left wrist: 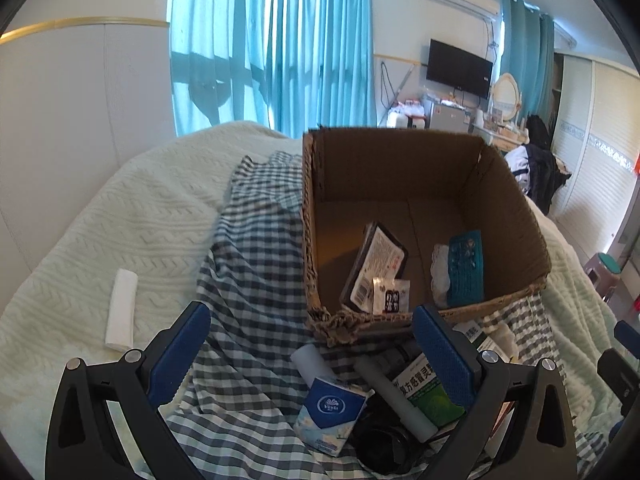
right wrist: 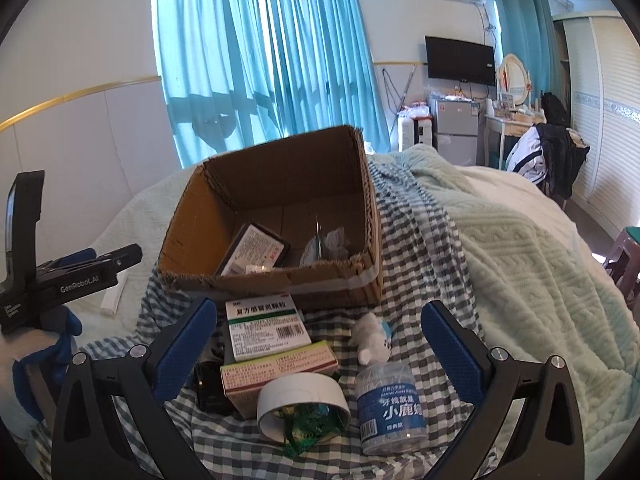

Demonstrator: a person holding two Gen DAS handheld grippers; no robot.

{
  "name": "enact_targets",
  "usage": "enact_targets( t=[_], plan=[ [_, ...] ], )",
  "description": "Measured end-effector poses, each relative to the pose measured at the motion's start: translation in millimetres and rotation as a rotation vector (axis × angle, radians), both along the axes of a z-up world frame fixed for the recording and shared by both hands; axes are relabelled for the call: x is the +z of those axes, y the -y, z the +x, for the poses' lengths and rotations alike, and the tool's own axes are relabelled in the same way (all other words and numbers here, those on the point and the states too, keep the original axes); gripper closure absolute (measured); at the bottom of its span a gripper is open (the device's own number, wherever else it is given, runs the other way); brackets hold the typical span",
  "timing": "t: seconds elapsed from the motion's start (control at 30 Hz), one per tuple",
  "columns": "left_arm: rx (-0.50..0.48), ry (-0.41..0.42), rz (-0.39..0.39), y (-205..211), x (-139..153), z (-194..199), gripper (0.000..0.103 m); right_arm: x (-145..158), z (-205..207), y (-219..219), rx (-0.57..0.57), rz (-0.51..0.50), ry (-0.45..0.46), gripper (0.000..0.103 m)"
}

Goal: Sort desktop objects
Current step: 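Grasp the blue Vinda tissue pack with the left tool while the right grasps the white tape roll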

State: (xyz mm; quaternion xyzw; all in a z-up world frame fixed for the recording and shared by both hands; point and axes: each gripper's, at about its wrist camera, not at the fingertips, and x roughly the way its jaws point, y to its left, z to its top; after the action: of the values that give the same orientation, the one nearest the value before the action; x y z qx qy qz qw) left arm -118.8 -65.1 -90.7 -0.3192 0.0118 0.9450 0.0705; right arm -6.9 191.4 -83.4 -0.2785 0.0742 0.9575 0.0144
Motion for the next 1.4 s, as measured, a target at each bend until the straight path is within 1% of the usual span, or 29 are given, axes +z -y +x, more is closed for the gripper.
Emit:
enact_targets(
  t=[0.2, 0.3, 0.43, 0.63, 0.73, 0.9, 0.93, 1.0, 1.03, 1.07, 1.1, 1.13, 1.17, 1.2, 1.23, 1.3, 1.33, 1.4],
  plan=[
    [-0.013, 0.071, -0.044, -4, -33, -7, 0.0, -29, -8, 8, 0.042, 0.027, 0.098, 0.0],
    [-0.021, 0.11, -0.065, -5, -47, -12, 0.0, -41, -12, 13, 0.068, 0.027, 0.133, 0.0],
    [-0.037, 0.16, -0.076, -8, -61, -17, 0.0, -55, -16, 22, 0.092, 0.055, 0.175, 0.0],
    [-0.041, 0.279, -0.088, -5, -96, -26, 0.0, -69, -23, 27, 0.101, 0.082, 0.23, 0.0],
    [-0.051, 0.305, -0.083, -5, -104, -28, 0.002, -77, -27, 30, 0.104, 0.108, 0.257, 0.0],
    [-0.093, 0.331, -0.106, -14, -111, -27, 0.004, -89, -33, 33, 0.116, 0.112, 0.297, 0.0],
    [-0.103, 0.338, -0.111, -17, -112, -27, 0.006, -91, -34, 33, 0.115, 0.109, 0.306, 0.0],
    [-0.127, 0.353, -0.108, -19, -116, -27, 0.013, -96, -37, 31, 0.107, 0.101, 0.327, 0.0],
    [-0.14, 0.361, -0.101, -20, -117, -26, 0.023, -97, -37, 29, 0.104, 0.096, 0.33, 0.0],
    [-0.15, 0.364, -0.095, -21, -117, -26, 0.041, -97, -38, 28, 0.101, 0.088, 0.332, 0.0],
    [-0.15, 0.377, -0.107, -22, -120, -25, 0.048, -97, -37, 25, 0.095, 0.077, 0.33, 0.0],
    [-0.15, 0.38, -0.11, -23, -121, -24, 0.047, -96, -36, 24, 0.091, 0.069, 0.326, 0.001],
    [-0.154, 0.374, -0.104, -23, -121, -23, 0.047, -96, -36, 22, 0.091, 0.057, 0.321, 0.004],
    [-0.158, 0.37, -0.095, -22, -120, -22, 0.047, -95, -35, 20, 0.095, 0.041, 0.317, 0.011],
    [-0.164, 0.364, -0.085, -22, -118, -20, 0.048, -94, -34, 19, 0.1, 0.029, 0.312, 0.013],
    [-0.164, 0.352, -0.084, -23, -116, -17, 0.049, -92, -32, 18, 0.104, 0.019, 0.3, 0.023],
    [-0.163, 0.343, -0.085, -23, -114, -15, 0.049, -91, -31, 19, 0.106, 0.02, 0.295, 0.026],
    [-0.161, 0.323, -0.086, -24, -109, -10, 0.049, -90, -30, 20, 0.102, 0.027, 0.291, 0.026]
  ],
)
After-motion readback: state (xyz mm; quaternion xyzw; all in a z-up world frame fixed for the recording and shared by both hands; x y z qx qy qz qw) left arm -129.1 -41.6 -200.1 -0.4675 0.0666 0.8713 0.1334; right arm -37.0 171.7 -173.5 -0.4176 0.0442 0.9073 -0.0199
